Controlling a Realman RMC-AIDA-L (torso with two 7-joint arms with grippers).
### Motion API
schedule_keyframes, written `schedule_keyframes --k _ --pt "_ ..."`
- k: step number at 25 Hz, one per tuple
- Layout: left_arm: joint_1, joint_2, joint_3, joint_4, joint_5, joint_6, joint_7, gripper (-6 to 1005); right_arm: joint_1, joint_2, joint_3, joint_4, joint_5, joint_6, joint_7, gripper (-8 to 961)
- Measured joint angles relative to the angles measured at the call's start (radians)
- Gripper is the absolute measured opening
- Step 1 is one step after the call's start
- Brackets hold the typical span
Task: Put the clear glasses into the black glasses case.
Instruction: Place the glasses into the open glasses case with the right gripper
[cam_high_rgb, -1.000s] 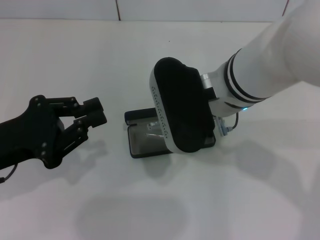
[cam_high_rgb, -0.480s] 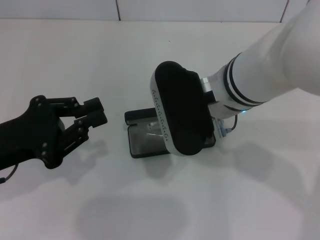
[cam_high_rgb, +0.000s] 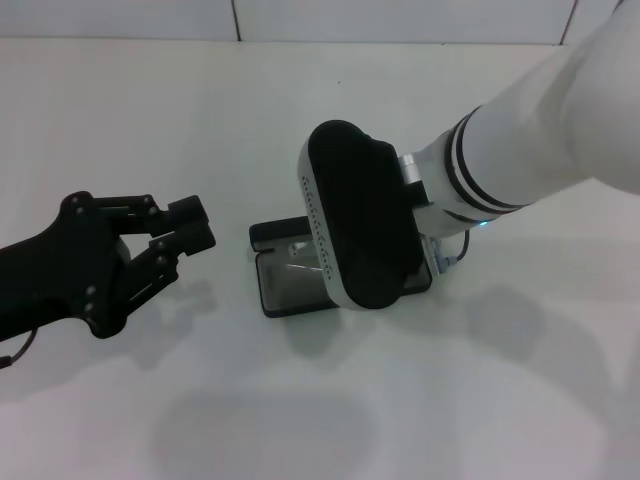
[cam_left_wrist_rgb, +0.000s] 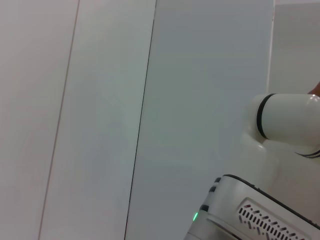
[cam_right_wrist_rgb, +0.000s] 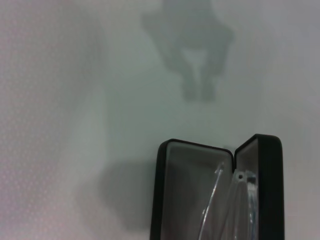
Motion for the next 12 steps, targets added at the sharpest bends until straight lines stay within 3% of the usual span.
schedule_keyframes --k 12 --pt "0.000 -0.004 0.000 0.000 0.016 0.000 0.000 172 -0.006 0.000 -0.020 0.013 -0.003 0.021 0.000 62"
